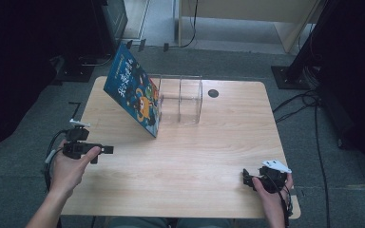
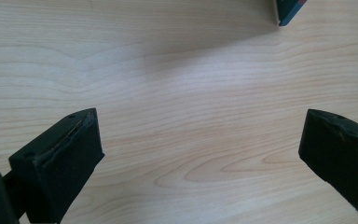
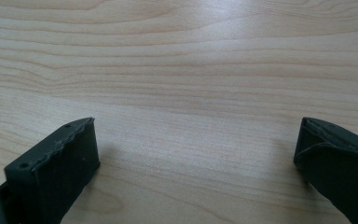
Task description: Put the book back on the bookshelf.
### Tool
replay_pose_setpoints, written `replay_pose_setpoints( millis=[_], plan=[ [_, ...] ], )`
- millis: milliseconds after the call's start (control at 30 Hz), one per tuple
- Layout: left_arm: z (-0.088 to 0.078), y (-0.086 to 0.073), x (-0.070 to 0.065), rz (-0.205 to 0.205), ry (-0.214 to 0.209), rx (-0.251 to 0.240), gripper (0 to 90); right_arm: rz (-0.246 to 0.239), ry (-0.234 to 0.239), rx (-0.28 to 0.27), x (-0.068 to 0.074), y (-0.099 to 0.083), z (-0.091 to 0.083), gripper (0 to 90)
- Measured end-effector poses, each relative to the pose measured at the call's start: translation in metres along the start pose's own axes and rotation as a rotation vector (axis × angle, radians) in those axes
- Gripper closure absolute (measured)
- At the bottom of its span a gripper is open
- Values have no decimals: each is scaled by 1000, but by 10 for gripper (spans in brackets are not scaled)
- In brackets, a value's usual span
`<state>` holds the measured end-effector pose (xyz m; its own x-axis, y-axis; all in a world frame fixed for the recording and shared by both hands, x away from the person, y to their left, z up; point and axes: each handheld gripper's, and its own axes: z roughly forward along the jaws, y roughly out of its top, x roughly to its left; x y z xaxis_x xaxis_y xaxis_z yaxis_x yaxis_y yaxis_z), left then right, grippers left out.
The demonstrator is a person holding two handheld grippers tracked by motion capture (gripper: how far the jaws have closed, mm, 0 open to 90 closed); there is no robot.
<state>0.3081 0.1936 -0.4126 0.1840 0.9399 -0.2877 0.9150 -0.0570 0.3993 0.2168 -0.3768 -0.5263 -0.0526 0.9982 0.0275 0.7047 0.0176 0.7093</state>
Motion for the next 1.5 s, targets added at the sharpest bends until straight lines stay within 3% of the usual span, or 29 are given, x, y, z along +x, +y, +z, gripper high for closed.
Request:
replay_pose_setpoints(
  millis=[233,367,433,500,733,900,1033,1200,1367,1467,1500],
  plan=[
    [18,-19,6,-18,-7,-40,0,0,-1,0,0,0,0,0],
    [30,-35,11,-20,-17,-116,0,0,-1,0,0,0,0,0],
    [32,-39,12,-18,-13,-132,0,0,-1,0,0,0,0,0],
    [37,-48,12,-10,-1,-181,0,-1,-1,0,0,0,0,0],
    [45,-64,13,10,27,-238,0,-1,-1,1,0,0,0,0],
    [48,-73,17,20,40,-252,0,-1,-1,0,0,0,0,0],
    [49,-82,25,5,56,-261,0,-1,-1,1,0,0,0,0],
    [53,-92,30,15,96,-267,0,-1,-1,1,0,0,0,0],
    [54,-96,32,15,98,-279,0,-1,-1,1,0,0,0,0],
    [56,-98,28,36,133,-283,0,-1,-1,0,0,0,0,0],
    [58,-100,25,57,166,-285,0,-2,-1,0,0,0,0,0]
  ],
)
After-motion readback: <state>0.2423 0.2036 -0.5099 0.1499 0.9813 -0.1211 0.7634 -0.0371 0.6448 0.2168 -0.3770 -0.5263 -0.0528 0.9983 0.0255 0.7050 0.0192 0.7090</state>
